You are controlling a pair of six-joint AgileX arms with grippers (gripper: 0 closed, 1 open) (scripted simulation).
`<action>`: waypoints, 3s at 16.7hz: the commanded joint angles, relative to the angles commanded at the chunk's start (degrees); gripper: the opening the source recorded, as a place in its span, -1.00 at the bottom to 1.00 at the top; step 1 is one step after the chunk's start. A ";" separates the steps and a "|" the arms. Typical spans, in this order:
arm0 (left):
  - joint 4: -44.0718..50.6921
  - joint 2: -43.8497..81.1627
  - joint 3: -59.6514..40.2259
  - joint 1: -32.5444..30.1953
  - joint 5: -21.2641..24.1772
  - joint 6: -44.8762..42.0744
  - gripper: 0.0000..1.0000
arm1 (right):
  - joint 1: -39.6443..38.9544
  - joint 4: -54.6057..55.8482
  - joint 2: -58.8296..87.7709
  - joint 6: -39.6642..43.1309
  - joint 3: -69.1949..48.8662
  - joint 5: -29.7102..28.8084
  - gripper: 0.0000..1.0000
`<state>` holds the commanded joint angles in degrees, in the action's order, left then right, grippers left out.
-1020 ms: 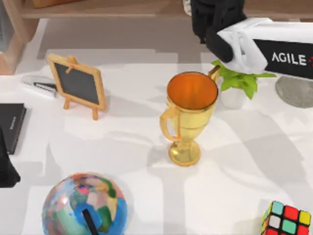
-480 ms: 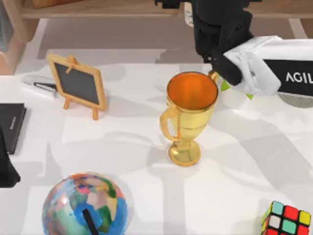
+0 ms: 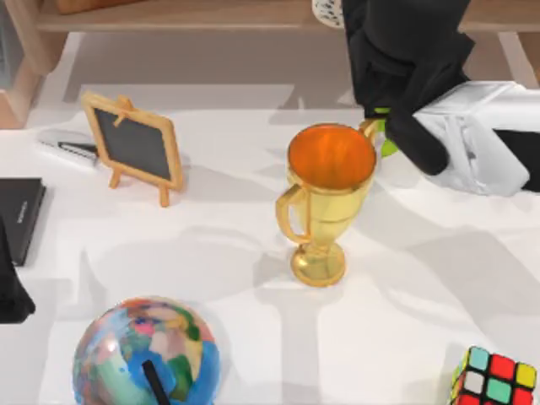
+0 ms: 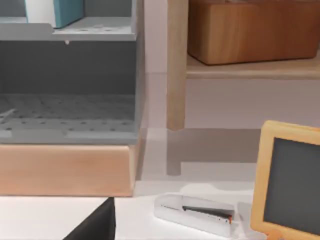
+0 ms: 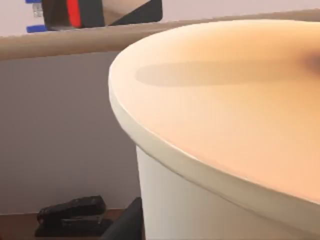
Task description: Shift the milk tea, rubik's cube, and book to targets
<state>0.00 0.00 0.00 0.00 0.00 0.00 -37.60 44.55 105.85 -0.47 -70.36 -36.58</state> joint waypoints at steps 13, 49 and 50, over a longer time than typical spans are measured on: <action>0.00 0.00 0.00 0.00 0.00 0.00 1.00 | 33.43 15.44 -0.15 0.34 27.36 30.74 -1.00; 0.00 0.00 0.00 0.00 0.00 0.00 1.00 | 37.27 23.58 9.90 0.00 28.36 34.73 0.81; 0.00 0.00 0.00 0.00 0.00 0.00 1.00 | 37.27 23.58 9.90 0.00 28.36 34.73 0.96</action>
<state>0.00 0.00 0.00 0.00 0.00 0.00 -0.32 68.12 115.75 -0.47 -42.00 -1.86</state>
